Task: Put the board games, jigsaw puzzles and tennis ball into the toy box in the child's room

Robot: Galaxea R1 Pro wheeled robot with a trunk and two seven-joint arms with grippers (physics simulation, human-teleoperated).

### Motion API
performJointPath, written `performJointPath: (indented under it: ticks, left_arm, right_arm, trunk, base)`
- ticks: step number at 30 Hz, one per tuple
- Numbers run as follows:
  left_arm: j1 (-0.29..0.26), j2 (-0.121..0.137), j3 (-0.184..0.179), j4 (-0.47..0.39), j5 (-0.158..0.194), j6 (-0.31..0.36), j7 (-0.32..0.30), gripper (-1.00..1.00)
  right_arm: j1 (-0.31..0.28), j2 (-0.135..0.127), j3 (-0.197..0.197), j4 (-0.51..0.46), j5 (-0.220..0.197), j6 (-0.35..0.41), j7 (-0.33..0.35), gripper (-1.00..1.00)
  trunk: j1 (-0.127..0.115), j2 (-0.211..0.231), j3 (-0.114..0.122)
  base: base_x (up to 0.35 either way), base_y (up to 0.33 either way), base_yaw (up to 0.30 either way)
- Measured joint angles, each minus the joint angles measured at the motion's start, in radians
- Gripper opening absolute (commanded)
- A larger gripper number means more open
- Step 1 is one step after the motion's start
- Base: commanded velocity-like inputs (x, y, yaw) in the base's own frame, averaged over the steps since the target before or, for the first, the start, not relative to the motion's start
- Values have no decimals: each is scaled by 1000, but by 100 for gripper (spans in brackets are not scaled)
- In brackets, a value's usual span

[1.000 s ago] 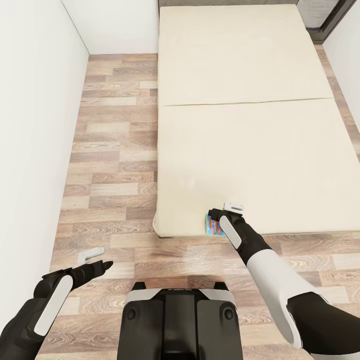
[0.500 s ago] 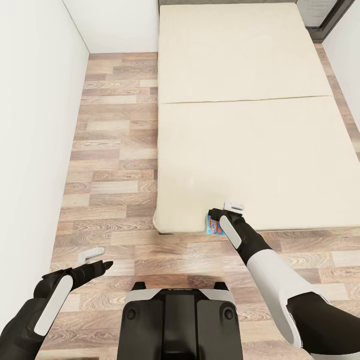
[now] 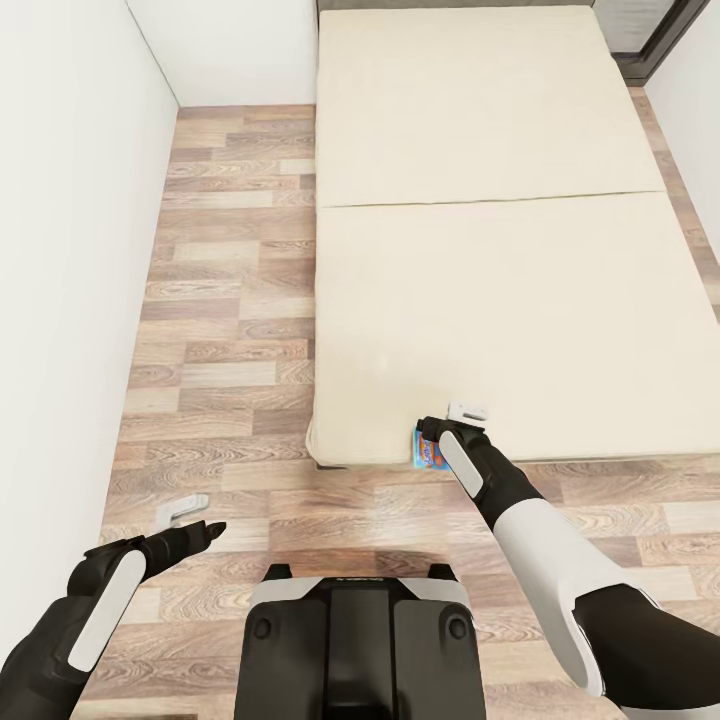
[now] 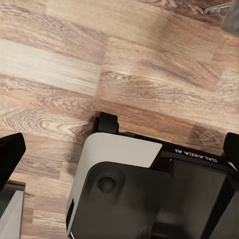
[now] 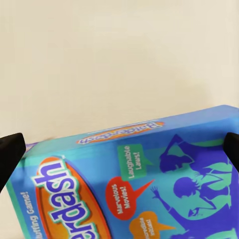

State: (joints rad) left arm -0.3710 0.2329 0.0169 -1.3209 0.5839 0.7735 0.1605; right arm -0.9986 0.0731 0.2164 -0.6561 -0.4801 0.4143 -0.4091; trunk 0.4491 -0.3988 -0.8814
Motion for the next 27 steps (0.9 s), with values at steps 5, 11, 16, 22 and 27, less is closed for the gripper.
performJointPath:
  ticks: [5,11,16,22,27]
  left_arm:
    - [0,0,0,0,0,0,0,100]
    - [0,0,0,0,-1,0,0,100]
    - [0,0,0,0,-1,0,0,100]
    - [0,0,0,0,0,0,0,100]
    - [0,0,0,0,-1,0,0,100]
  right_arm:
    - [0,0,0,0,-1,0,0,100]
    - [0,0,0,-1,-1,-1,0,100]
    - [0,0,0,0,0,-1,0,100]
    - [0,0,0,0,1,0,0,100]
    - [0,0,1,0,0,0,-1,100]
  trunk:
    - [0,0,0]
    - [0,0,0]
    - [0,0,0]
    - [0,0,0]
    - [0,0,0]
  base:
    - [0,0,0]
    - [-27,0,0]
    - [-27,0,0]
    - [-6,0,0]
    - [-1,0,0]
